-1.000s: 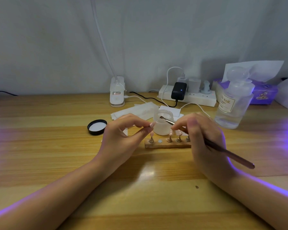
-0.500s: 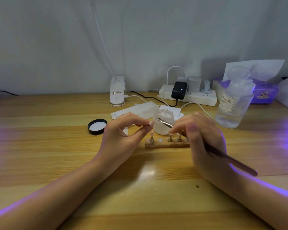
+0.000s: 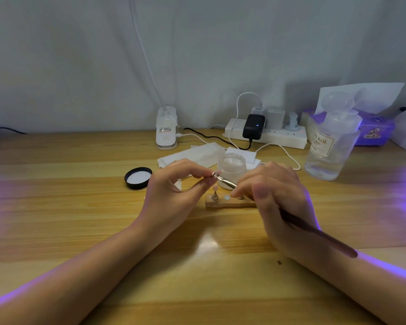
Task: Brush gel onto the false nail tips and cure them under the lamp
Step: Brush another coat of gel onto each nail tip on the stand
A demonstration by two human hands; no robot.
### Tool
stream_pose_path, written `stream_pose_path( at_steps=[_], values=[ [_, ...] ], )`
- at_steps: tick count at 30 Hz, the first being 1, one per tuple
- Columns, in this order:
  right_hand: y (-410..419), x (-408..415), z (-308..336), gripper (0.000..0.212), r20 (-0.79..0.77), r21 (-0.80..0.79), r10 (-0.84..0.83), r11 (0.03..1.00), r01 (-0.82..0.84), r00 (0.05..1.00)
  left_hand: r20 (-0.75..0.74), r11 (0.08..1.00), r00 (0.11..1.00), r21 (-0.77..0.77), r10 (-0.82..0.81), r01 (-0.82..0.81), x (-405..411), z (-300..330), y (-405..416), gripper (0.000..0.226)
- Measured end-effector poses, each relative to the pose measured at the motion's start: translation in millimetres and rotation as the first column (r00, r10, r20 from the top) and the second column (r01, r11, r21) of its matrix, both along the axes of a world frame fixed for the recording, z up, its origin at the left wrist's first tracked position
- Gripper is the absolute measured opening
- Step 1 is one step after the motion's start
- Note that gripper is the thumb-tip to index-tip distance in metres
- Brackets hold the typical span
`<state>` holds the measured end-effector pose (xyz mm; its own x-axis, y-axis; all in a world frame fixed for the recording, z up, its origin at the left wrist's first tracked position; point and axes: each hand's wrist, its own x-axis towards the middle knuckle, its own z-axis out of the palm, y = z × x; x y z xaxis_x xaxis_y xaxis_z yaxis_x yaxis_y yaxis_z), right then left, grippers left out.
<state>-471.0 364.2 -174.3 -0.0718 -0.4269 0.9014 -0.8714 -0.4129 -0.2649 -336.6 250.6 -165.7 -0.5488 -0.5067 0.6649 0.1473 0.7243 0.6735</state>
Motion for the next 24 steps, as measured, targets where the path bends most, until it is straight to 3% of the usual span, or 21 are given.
stream_pose_path(
  at_steps=[2,6,11,13,19,24],
  values=[
    [0.0,-1.7,-1.2,0.05,0.02,0.007,-0.005,1.0,0.005,1.0,-0.004,1.0,1.0,-0.007,-0.008,0.008,0.2,0.4,0.2,0.014],
    [2.3,-5.8,-1.5,0.039,0.21,0.056,-0.046,0.998,0.035,0.977,-0.004,1.0,1.0,-0.005,-0.02,0.02,0.3,0.4,0.4,0.011],
    [2.4,0.6,1.2,0.051,-0.001,0.004,-0.015,1.0,0.015,1.0,-0.009,1.0,1.0,-0.018,-0.021,0.021,-0.7,0.4,-0.3,0.014],
    [1.6,0.6,0.2,0.051,-0.013,0.015,-0.008,1.0,0.009,1.0,-0.01,1.0,1.0,-0.014,-0.025,0.025,-0.3,0.0,-0.4,0.017],
    [3.4,-5.1,0.7,0.039,0.237,0.096,-0.03,0.995,0.007,0.971,-0.015,1.0,1.0,-0.014,-0.015,0.014,-0.7,-1.2,0.0,0.011],
    [3.3,1.0,1.5,0.051,0.01,0.028,0.014,1.0,-0.014,1.0,-0.026,1.0,1.0,-0.018,-0.012,0.012,-0.2,-2.6,-1.8,0.014]
  ],
)
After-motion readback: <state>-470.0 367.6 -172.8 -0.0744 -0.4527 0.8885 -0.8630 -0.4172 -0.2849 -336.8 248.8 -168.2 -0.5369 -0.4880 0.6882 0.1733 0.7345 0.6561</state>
